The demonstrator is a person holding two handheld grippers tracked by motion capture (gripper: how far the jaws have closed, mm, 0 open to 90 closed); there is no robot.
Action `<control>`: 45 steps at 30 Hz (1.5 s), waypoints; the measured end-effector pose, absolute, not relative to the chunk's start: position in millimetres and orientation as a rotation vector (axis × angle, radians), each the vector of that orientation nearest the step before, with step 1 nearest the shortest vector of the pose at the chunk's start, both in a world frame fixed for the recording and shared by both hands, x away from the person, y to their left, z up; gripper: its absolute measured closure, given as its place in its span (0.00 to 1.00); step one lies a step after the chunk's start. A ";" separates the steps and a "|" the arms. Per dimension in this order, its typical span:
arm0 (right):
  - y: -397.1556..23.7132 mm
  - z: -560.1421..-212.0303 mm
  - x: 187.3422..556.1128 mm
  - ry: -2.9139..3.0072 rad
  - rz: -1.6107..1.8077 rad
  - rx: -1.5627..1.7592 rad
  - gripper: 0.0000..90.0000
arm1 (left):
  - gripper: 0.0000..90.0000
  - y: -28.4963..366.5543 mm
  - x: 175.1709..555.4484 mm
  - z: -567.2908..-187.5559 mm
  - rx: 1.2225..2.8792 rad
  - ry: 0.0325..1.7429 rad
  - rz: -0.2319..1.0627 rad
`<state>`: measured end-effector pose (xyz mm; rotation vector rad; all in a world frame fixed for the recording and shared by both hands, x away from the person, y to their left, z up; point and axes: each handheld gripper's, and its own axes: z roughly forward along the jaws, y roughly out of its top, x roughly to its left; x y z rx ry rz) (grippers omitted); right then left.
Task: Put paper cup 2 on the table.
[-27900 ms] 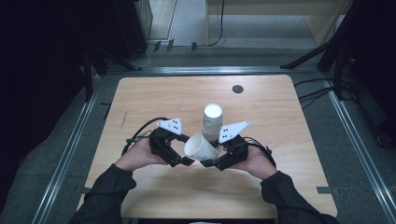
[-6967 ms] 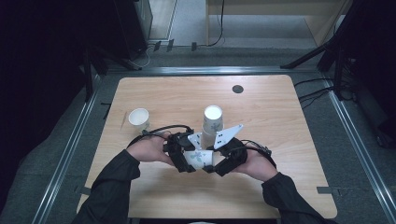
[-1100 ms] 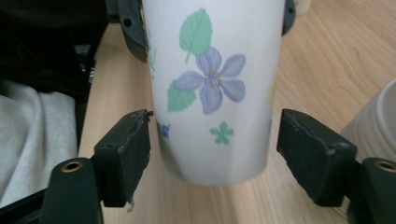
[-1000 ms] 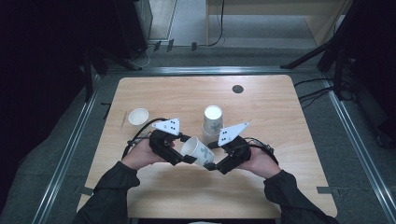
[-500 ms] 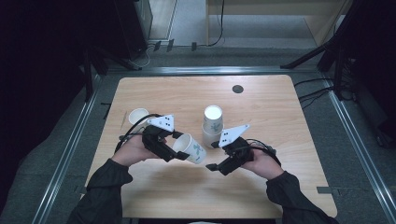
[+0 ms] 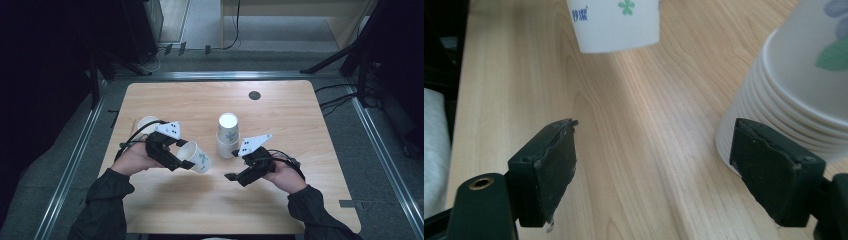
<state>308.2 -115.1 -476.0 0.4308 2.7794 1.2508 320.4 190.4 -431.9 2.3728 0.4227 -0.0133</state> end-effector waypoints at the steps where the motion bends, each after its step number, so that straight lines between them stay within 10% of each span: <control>1: -115.6 -476.1 308.1 2.776 1.255 0.437 0.21 | 0.28 192.0 320.9 -432.5 2.376 0.423 -0.011; 45: -139.9 -471.9 321.8 2.695 1.291 0.557 0.21 | 0.28 293.1 324.7 -445.6 2.505 0.770 0.163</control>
